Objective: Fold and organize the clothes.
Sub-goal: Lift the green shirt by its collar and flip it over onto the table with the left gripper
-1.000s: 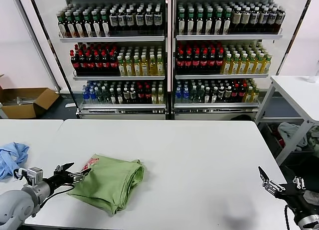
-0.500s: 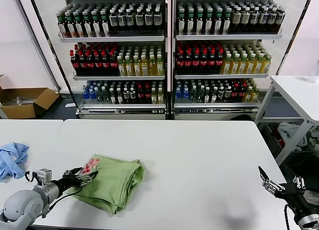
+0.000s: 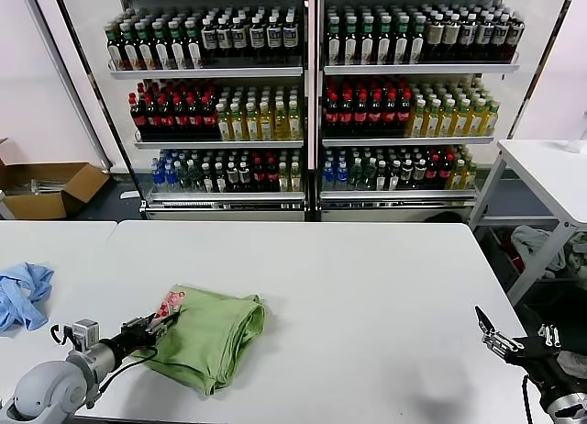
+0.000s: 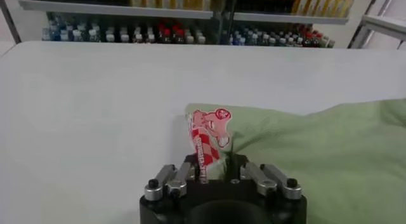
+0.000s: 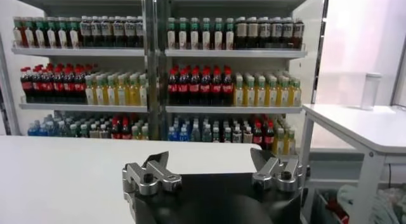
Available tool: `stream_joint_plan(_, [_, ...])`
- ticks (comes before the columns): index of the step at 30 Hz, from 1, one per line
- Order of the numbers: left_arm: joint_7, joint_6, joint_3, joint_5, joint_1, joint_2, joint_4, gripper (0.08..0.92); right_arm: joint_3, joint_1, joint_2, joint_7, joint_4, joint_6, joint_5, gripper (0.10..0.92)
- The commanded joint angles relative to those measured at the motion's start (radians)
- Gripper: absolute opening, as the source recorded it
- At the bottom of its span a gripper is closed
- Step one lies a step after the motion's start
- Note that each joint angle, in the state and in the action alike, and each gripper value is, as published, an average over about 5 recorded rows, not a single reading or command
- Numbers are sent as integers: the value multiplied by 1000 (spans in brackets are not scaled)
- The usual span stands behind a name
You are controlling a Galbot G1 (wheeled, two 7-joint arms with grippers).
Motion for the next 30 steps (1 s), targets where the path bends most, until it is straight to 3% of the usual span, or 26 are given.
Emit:
stream_joint_plan(1, [-84,-36,-203,3,86,-36,-8,266,-3,3,3,-1,0,1,2,823])
stream_joint_plan(7, [-121,-3,-465,6,159,-34,-46,118,-13,9,2,-1,-10,5,4,823])
stream_joint_plan(13, [-149,36,-618,9,175,14,-54,108,-31,18,-1,-3,-11,7,4,823])
stream_joint_plan(18, [-202,76,-666,6,165,34,-125,108,-31,16,-4,-5,-17,13,5,823])
stream_joint_plan(24, [-297,99,-557,-4,166,-25,-350,108,-32,15,1,-6,-19,18,5,823])
stream_joint_plan(30, [-436,99,-245,-62,108,-108,-537,108,-41,17,8,-6,-15,18,1,823])
